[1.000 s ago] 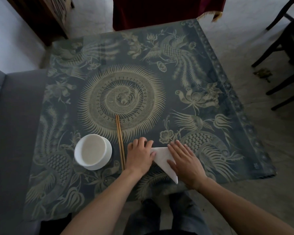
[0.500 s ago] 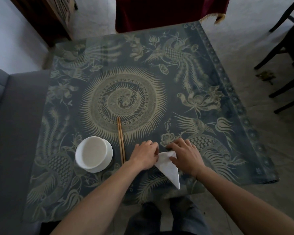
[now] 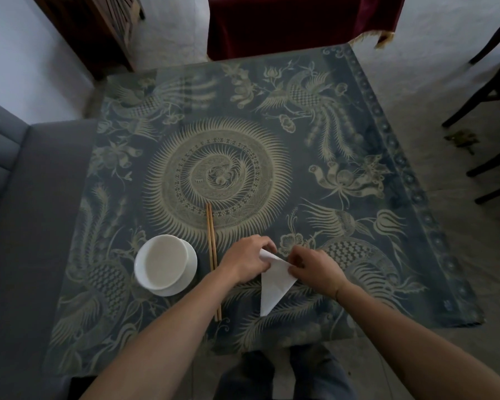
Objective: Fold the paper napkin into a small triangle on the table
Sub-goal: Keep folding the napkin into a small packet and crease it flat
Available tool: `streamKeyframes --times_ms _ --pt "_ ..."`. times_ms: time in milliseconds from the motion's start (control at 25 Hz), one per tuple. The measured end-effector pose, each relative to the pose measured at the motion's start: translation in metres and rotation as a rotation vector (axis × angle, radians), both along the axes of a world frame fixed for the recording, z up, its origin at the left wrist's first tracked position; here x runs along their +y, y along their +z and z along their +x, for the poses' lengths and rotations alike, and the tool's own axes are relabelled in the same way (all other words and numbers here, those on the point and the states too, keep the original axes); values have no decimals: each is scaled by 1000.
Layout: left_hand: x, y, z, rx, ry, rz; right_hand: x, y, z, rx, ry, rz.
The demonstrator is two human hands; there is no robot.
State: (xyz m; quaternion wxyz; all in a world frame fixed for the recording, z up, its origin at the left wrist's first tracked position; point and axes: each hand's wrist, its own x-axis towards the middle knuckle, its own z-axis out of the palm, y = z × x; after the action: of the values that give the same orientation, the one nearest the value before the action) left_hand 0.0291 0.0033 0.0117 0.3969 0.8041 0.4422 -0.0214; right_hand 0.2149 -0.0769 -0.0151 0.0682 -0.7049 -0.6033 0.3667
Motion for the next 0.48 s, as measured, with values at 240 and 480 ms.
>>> streamKeyframes --times_ms 240,480 --pt "-15 -3 -9 -88 -25 358 -14 4 -4 -97 52 215" --pt "-50 -9 -18 -175 -157 518 -32 3 1 -229 183 442"
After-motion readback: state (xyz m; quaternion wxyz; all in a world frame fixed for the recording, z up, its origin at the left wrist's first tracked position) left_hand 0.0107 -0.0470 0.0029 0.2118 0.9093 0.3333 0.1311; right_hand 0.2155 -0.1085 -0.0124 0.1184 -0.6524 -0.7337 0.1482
